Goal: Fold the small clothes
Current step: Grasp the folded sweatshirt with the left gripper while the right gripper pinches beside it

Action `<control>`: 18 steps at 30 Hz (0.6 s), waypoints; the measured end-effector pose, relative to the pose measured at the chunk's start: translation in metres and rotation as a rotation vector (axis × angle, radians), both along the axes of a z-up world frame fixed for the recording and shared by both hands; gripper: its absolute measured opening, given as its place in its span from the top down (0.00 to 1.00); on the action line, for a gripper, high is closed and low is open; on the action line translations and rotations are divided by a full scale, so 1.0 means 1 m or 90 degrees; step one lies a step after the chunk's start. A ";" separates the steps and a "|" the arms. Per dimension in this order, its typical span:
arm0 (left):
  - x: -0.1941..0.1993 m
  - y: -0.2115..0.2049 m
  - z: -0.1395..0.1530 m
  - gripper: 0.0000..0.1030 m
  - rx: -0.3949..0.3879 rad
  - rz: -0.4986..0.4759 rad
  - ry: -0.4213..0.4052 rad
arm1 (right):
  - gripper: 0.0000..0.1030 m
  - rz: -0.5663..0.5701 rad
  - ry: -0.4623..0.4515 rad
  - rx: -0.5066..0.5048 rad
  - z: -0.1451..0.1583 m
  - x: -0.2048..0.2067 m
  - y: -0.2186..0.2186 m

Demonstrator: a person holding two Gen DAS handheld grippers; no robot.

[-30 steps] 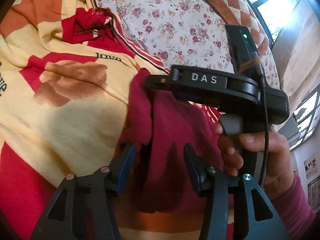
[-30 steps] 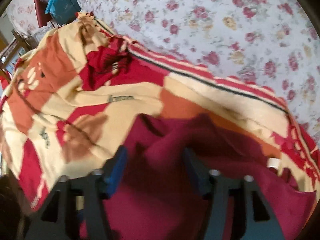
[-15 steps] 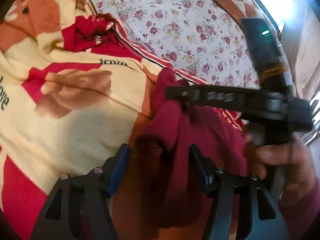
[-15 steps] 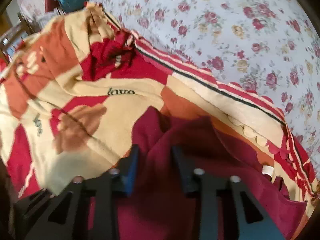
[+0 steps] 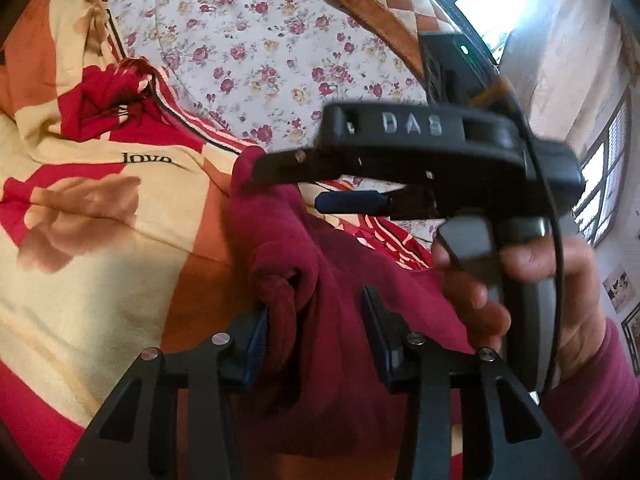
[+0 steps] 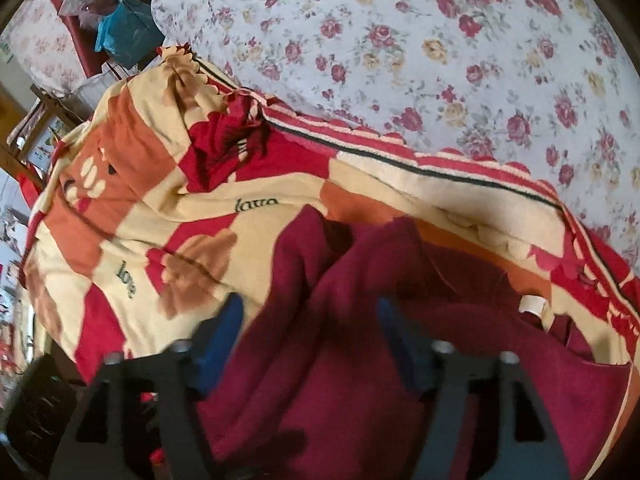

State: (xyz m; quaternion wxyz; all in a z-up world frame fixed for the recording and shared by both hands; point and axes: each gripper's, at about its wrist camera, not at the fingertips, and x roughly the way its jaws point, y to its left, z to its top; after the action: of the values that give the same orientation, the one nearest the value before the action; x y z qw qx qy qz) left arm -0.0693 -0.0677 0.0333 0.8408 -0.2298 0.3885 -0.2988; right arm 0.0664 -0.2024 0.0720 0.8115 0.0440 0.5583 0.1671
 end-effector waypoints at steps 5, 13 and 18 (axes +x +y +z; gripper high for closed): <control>0.000 0.000 -0.001 0.79 0.009 -0.002 -0.002 | 0.17 0.011 0.082 -0.066 -0.032 0.020 0.022; -0.001 -0.001 -0.008 0.77 0.047 0.009 0.019 | 0.54 0.011 0.036 -0.078 -0.037 0.009 0.007; -0.002 -0.010 -0.016 0.67 0.077 0.007 0.037 | 0.63 0.019 -0.003 -0.048 -0.018 -0.006 -0.008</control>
State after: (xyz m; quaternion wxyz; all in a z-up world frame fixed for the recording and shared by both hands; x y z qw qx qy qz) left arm -0.0714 -0.0773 0.0178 0.8431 -0.1893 0.4288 -0.2635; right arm 0.0604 -0.2105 0.0539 0.8113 0.0045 0.5628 0.1584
